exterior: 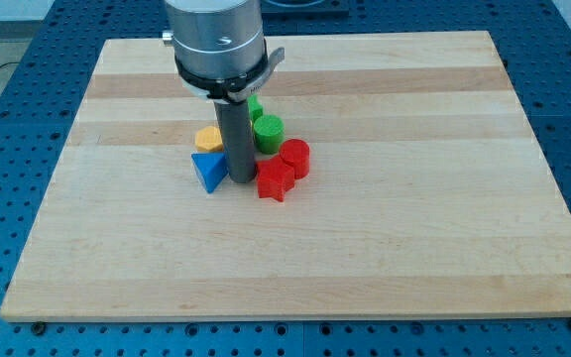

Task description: Slide the red circle to towards bottom side of the green circle

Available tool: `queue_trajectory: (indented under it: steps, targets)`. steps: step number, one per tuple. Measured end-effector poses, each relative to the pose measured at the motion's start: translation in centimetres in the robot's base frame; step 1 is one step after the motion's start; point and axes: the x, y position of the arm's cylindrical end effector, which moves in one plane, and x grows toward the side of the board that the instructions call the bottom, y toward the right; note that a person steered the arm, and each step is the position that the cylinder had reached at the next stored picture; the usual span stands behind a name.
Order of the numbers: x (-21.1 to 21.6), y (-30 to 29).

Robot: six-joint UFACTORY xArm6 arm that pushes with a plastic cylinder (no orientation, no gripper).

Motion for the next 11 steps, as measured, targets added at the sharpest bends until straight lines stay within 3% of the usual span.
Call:
queue_trajectory:
  steps: [3, 4, 5, 9, 10, 11]
  targets:
    - [6.9, 1.1]
    - [8.0, 7.2]
    - [5.4, 13.0]
    - [-2.8, 8.1]
    - [-2.8, 7.6]
    - [-0.1, 10.1]
